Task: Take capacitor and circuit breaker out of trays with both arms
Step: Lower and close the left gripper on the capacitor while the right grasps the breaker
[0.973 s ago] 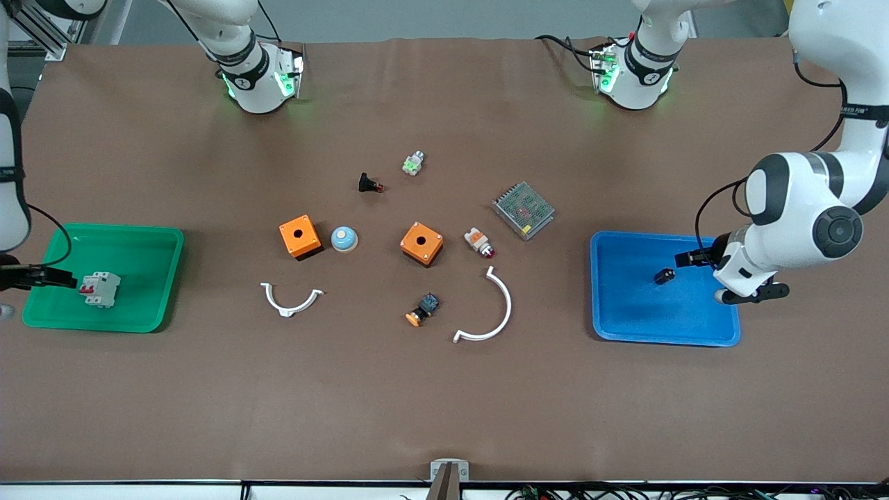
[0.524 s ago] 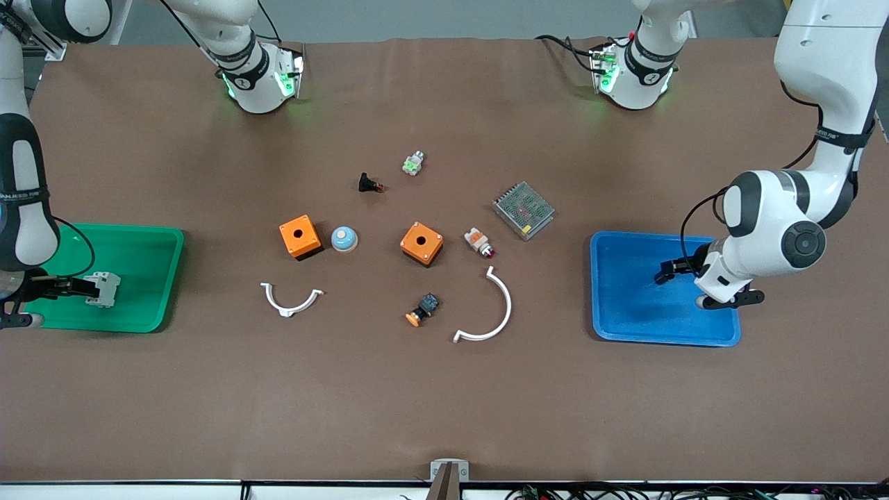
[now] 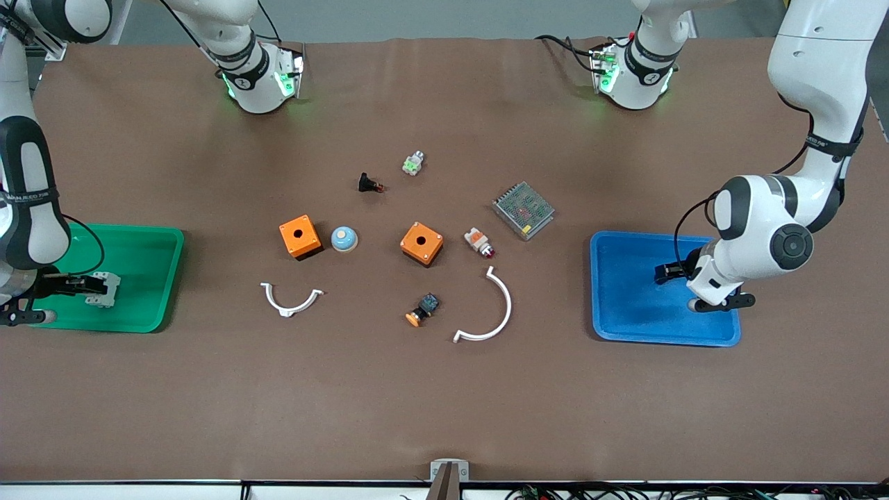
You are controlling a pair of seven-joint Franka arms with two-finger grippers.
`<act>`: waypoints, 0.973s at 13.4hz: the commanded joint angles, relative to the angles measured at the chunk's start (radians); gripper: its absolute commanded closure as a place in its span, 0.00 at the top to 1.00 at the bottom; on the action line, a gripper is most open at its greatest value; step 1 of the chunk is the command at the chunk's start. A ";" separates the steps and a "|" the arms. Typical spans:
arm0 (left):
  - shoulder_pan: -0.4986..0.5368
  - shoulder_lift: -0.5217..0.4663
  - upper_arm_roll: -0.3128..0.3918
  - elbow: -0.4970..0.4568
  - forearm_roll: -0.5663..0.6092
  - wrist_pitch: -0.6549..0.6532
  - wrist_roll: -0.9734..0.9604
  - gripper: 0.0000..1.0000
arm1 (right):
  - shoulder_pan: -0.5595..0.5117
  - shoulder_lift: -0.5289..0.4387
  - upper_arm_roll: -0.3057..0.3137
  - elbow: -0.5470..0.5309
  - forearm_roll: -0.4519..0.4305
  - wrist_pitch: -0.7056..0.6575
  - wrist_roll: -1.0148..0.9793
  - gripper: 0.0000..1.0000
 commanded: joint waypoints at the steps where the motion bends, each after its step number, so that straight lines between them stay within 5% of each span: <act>1: 0.005 0.019 -0.006 -0.007 0.001 0.030 0.003 0.58 | -0.017 -0.015 0.018 -0.005 0.018 -0.025 -0.015 0.54; 3: 0.002 0.028 -0.006 -0.007 0.001 0.045 0.003 0.46 | -0.018 -0.015 0.018 -0.004 0.018 -0.025 -0.015 0.40; 7: 0.000 0.025 -0.007 0.000 0.001 0.045 0.003 0.06 | -0.009 -0.018 0.019 0.011 0.017 -0.026 -0.015 0.20; 10: -0.003 -0.011 -0.007 0.005 0.001 0.041 -0.003 0.01 | 0.032 -0.065 0.019 0.042 0.015 -0.110 -0.007 0.21; 13: -0.009 -0.035 -0.036 0.006 -0.001 0.038 -0.012 0.01 | 0.109 -0.217 0.016 0.051 -0.009 -0.304 0.112 0.21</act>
